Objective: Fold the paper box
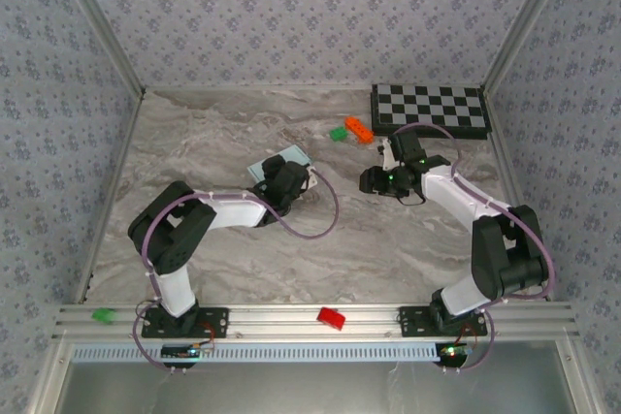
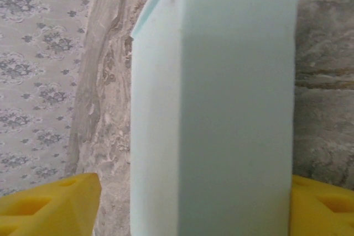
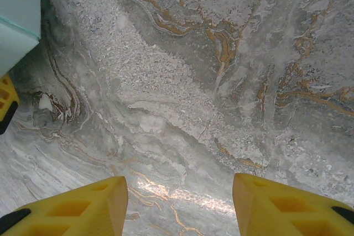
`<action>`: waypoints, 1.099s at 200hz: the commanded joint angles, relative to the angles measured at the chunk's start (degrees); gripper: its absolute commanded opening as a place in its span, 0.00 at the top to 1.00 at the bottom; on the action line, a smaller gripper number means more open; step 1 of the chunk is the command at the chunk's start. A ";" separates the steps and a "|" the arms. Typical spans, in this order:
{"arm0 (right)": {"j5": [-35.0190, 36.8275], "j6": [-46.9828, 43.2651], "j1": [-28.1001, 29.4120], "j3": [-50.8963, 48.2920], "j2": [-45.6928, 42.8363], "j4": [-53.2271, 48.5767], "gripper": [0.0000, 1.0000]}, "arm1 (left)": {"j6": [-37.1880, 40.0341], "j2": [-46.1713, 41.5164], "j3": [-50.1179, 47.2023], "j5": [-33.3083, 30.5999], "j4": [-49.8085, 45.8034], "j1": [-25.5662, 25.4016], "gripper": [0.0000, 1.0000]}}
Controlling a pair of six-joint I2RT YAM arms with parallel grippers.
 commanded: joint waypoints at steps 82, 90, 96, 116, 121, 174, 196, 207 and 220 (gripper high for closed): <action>1.55 0.60 -0.45 -0.74 0.70 0.08 0.46 | -15.59 -11.42 6.50 16.10 -17.63 2.80 0.04; 2.37 0.46 -0.46 -0.83 0.51 0.13 0.46 | -17.51 -12.83 6.48 16.16 -17.94 3.64 0.04; 3.28 0.38 -0.53 -0.90 0.40 0.06 0.46 | -19.25 -14.03 6.48 16.39 -18.32 4.63 0.04; 8.09 0.14 -0.53 -1.10 -0.36 -0.17 0.46 | -24.91 -17.84 6.12 17.84 -19.71 8.33 0.04; 9.57 -0.02 -0.61 -1.10 -0.59 -0.36 0.46 | -26.35 -18.80 6.01 18.46 -20.23 9.43 0.04; 24.48 0.12 -2.46 -2.02 -3.96 -0.63 0.46 | -39.36 -27.73 0.82 21.44 -21.42 23.17 0.07; 29.82 -1.41 -4.61 -2.66 -5.28 -0.27 0.46 | -42.40 -29.97 -2.22 21.21 -21.50 28.57 0.09; 32.50 -2.17 -5.88 -3.40 -6.09 0.64 0.45 | -43.28 -30.63 -3.87 20.26 -21.31 30.76 0.10; 33.97 -3.30 -7.77 -4.82 -6.93 2.81 0.45 | -44.93 -31.27 -5.72 18.07 -20.83 33.19 0.11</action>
